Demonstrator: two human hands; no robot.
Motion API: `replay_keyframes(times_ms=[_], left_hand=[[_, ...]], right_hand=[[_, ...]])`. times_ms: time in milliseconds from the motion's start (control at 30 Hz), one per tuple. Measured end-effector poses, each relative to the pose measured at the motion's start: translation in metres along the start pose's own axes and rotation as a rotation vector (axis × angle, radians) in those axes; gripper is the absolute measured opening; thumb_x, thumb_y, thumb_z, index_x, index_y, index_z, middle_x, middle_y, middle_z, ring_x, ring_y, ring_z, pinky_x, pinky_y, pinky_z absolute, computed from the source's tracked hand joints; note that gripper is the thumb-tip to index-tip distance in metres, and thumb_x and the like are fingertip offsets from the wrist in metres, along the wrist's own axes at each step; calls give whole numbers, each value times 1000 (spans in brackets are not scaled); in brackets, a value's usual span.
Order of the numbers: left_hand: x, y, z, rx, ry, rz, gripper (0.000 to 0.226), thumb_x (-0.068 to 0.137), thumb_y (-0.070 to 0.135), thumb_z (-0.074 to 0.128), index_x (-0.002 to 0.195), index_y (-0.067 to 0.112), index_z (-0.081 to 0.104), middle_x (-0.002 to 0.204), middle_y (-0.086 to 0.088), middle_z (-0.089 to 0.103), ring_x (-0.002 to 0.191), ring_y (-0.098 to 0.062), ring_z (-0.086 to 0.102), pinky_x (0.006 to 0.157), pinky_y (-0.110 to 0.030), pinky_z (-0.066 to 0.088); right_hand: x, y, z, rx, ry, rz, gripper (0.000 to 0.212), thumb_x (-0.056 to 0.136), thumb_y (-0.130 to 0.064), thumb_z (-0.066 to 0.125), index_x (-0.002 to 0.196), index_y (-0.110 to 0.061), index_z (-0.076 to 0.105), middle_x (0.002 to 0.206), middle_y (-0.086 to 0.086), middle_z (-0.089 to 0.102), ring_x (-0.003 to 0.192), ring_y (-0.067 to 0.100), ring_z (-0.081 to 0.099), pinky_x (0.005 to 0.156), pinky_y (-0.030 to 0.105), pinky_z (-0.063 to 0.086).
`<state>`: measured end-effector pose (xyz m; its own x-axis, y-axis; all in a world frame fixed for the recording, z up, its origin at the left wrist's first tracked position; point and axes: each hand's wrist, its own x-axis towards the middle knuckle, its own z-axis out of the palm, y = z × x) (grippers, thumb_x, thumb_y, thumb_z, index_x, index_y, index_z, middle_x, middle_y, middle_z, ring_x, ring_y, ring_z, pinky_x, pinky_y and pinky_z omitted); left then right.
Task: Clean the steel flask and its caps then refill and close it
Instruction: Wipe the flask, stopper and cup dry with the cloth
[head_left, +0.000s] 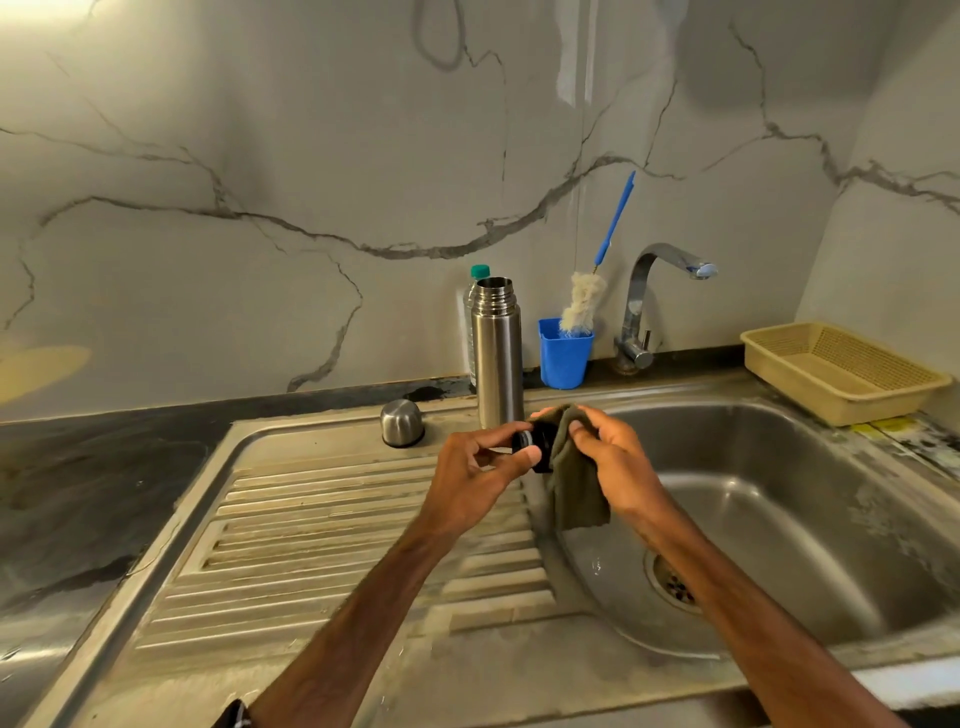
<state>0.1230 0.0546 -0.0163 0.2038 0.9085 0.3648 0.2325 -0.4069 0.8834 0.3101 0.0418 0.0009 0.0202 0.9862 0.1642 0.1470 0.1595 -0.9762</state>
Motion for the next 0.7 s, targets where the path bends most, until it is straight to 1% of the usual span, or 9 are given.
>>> replay_keyframes(times_ms=[67,133,200,300,367,467,567,633,700], left_hand=[[-2,1,2,-143,26,-39,34,94,19,72,128,14,70,110,-3,77,102,-17,74,90,-41,61],[-2,2,5,-214,74,-68,33,95,17,71,127,13,70,110,-4,77,104,-17,74,90,-40,61],[-1,3,8,-128,168,-8,34,92,18,75,125,13,72,107,-1,78,98,-14,75,85,-37,63],[2,1,10,99,324,95,43,83,23,84,124,17,72,107,6,76,89,-4,73,78,-21,60],[3,-5,6,190,381,109,48,79,26,87,123,17,72,105,6,74,86,-1,71,73,-13,56],[4,-13,-8,234,410,50,51,72,28,91,119,17,74,105,7,73,85,0,71,68,-8,53],[5,-18,-16,53,435,-167,46,68,25,94,110,19,73,102,6,74,88,-4,72,70,-14,57],[8,-20,-22,-185,405,-325,40,71,18,92,104,13,72,102,-5,76,92,-16,75,82,-29,62],[9,-18,-29,-520,321,-407,45,74,7,88,113,1,68,113,-22,73,99,-28,75,90,-39,61]], right_hand=[[-1,2,2,184,33,141,25,105,-17,47,115,-24,69,106,6,75,103,25,70,91,41,57],[-4,3,6,326,29,220,26,104,-14,48,119,-15,68,106,11,75,102,30,71,93,46,56],[-5,2,9,420,26,260,26,102,-12,49,121,-9,67,107,15,75,102,33,71,93,47,56],[-4,-1,12,479,24,298,25,101,-9,50,119,-5,67,106,18,74,99,32,72,83,42,58],[-4,-3,12,492,25,297,25,101,-8,50,118,-2,67,103,19,75,92,30,73,73,37,58],[-5,-8,8,512,40,281,21,101,-8,51,112,-5,68,101,17,75,88,26,73,69,36,58],[-5,-10,8,508,51,269,21,102,-9,50,111,-9,69,101,13,76,89,23,73,72,34,58],[-5,-9,13,503,51,298,22,101,-8,50,112,-8,69,101,14,76,88,24,73,71,34,58],[-2,-9,18,497,51,335,23,101,-5,49,113,-6,68,102,16,75,86,24,74,67,33,59]])
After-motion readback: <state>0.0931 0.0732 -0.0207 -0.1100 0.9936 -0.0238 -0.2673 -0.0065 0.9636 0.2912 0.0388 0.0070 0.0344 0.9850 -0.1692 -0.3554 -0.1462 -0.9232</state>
